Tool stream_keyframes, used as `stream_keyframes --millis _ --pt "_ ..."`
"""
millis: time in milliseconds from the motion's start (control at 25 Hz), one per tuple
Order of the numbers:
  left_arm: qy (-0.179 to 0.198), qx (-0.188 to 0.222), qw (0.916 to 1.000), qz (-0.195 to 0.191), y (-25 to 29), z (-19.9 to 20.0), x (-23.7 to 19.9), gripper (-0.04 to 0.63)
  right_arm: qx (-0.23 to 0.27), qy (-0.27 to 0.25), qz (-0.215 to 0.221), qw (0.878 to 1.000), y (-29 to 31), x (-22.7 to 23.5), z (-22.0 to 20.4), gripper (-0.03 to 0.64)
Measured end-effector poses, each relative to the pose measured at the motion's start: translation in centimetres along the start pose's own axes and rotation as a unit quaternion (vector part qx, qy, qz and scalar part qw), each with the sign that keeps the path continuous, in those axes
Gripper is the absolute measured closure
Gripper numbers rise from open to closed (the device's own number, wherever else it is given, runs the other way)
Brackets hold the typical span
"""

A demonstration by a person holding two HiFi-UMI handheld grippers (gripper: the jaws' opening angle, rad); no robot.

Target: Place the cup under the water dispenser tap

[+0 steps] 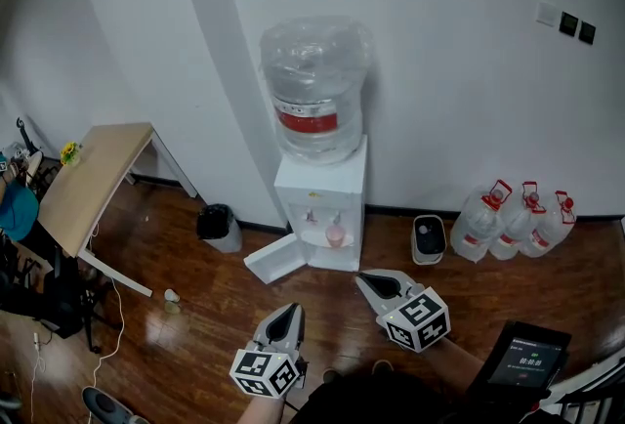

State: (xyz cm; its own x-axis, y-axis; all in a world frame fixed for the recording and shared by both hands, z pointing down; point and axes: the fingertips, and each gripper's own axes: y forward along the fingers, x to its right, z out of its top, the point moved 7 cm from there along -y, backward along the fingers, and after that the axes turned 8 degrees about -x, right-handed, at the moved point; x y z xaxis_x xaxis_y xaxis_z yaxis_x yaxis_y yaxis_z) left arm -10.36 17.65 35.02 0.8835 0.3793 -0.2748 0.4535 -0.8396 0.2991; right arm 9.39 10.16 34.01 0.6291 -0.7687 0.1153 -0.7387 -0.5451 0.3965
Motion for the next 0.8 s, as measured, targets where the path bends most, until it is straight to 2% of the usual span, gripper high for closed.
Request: stream_keyframes --millis 240,800 --pt "0.002 0.012 0.9999 -0.008 -0.1 0.2 0.3 0.595 -0.004 0.001 0.004 1.000 0.2 0.1 -0.3 0.617" --pt "-0.002 0.008 1.0000 0.003 -0.5 -0.7 -0.1 0.595 -0.014 0.009 -0.002 1.000 0.0 0.2 -1.2 0.617"
